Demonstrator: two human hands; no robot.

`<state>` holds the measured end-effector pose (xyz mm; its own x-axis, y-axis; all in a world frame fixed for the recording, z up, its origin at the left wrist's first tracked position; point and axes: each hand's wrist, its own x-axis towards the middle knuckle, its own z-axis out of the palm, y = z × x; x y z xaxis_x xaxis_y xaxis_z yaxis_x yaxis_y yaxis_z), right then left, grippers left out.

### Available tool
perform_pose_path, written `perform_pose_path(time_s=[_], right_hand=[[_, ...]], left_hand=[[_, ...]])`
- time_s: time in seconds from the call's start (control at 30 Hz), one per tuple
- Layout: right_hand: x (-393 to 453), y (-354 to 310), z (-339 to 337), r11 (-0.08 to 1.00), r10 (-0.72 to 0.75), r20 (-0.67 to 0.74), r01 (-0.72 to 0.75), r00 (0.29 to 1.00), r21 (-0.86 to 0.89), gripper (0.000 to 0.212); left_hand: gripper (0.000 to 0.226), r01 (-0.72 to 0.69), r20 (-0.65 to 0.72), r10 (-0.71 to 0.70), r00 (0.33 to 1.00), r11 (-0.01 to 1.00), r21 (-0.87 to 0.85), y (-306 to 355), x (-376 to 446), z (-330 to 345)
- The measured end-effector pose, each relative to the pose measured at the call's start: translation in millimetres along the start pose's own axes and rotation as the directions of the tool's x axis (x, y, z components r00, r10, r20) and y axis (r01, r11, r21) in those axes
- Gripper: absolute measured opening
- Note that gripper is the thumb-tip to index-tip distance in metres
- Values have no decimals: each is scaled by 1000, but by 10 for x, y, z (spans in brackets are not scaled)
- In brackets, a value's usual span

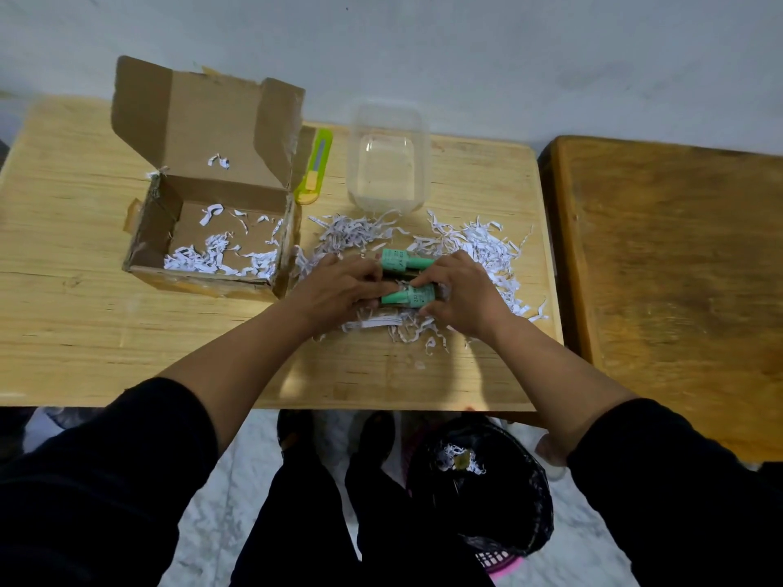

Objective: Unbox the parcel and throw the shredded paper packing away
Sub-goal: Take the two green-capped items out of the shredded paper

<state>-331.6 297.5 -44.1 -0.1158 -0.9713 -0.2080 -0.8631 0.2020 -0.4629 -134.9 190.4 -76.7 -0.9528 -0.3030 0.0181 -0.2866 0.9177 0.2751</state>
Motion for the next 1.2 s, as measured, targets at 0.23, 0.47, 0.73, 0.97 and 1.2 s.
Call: perform_pose_path(time_s=[0.23, 0.47, 0.73, 0.97, 1.2], right_hand=[[0, -11, -40, 999, 12, 26, -10, 1000, -52, 44], [-22, 6, -22, 999, 7, 31, -5, 999, -53, 45], [-182, 95, 13, 982, 144, 1, -143, 990, 123, 57], [-167, 123, 68, 984, 137, -35, -132, 990, 123, 50], [-142, 92, -88, 943, 164, -125, -118, 978, 311, 49]], left_hand=[[36, -37, -38, 39, 999, 997, 60, -71, -52, -8], [22, 113, -205, -144, 968, 981, -156, -22, -132, 45], [29, 312, -166, -368, 915, 906, -287, 87, -171, 143], [55, 356, -108, -392, 913, 899, -256, 147, -157, 166], [66, 407, -125, -457, 881, 865, -292, 168, -134, 197]])
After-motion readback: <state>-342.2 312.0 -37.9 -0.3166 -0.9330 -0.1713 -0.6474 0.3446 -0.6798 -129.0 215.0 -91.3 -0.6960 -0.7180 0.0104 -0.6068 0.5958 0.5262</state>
